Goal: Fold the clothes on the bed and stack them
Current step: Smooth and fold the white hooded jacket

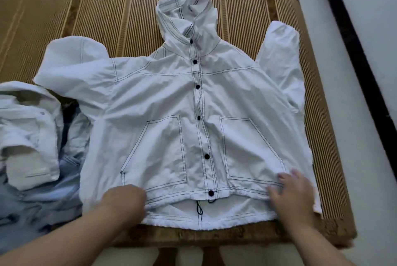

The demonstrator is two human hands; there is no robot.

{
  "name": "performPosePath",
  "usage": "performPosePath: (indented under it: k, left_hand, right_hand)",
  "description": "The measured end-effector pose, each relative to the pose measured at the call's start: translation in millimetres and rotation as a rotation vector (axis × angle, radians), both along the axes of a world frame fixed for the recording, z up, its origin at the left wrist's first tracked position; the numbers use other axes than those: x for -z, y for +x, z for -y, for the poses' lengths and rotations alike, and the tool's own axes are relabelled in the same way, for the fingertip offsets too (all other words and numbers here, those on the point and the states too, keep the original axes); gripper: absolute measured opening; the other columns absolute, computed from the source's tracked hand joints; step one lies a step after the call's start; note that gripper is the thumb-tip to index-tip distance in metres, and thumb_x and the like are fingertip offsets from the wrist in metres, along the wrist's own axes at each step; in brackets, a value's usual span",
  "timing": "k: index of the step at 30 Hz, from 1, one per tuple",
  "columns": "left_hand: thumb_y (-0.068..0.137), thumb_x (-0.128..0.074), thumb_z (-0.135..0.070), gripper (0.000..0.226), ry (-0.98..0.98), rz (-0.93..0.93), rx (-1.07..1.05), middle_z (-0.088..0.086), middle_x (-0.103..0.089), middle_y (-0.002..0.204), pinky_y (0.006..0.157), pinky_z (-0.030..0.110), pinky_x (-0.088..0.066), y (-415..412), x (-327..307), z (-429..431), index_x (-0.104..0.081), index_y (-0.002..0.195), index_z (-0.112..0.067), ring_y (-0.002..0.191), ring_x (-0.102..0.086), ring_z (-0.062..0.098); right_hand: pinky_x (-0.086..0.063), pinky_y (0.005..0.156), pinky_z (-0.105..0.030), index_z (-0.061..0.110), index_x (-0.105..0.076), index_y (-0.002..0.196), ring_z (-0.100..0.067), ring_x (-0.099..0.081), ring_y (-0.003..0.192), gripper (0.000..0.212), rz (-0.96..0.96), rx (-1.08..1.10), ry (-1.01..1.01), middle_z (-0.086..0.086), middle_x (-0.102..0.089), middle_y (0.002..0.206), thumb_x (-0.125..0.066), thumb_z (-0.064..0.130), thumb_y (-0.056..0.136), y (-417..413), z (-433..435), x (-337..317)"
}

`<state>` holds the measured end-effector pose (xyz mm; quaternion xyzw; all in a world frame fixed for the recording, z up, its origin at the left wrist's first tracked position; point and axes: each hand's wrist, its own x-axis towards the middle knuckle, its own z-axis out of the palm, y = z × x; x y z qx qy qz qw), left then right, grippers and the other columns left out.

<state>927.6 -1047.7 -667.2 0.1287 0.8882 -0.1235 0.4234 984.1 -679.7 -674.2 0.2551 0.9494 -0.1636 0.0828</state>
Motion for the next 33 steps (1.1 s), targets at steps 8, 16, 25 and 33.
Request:
performPosePath:
  k: [8,16,25,33]
  left_hand:
    - [0.082,-0.051,-0.018,0.046,0.222,-0.138,0.06,0.003,-0.044,0.124,0.085,0.035,-0.042,13,29,-47,-0.036,0.126,-0.024,0.11,-0.047,0.027]
    - [0.081,-0.044,-0.015,0.043,0.467,-0.048,-0.021,-0.007,-0.053,0.111,0.074,0.028,-0.04,5,13,-27,-0.051,0.119,-0.034,0.104,-0.053,0.018]
    - [0.042,-0.079,-0.027,0.04,0.725,-0.078,0.29,-0.014,-0.052,0.064,0.045,0.015,-0.039,39,-6,1,-0.068,0.079,-0.038,0.054,-0.054,0.004]
    - [0.082,-0.046,-0.032,0.035,0.378,0.326,0.192,-0.004,-0.058,0.116,0.086,0.029,-0.042,32,17,-24,-0.056,0.114,-0.039,0.115,-0.053,0.02]
  right_hand:
    - [-0.039,0.102,-0.047,0.022,-0.044,0.14,-0.035,-0.037,0.133,0.059,0.242,-0.682,0.149,-0.013,-0.038,0.148,-0.056,0.009,0.083,-14,38,35]
    - [-0.056,0.05,-0.033,0.01,-0.078,0.084,-0.029,-0.067,0.068,0.035,-0.045,-0.769,-0.023,-0.003,-0.074,0.083,-0.078,-0.009,0.055,-8,-16,-8]
    - [-0.041,0.039,-0.021,0.016,-0.064,0.055,-0.019,-0.055,0.052,0.013,-0.143,-0.787,0.013,0.007,-0.061,0.059,-0.069,0.004,0.053,37,-19,-23]
    - [-0.044,0.074,-0.028,0.025,-0.063,0.099,-0.013,-0.055,0.101,0.03,0.435,-0.548,0.015,0.009,-0.057,0.1,-0.041,0.037,0.082,34,11,2]
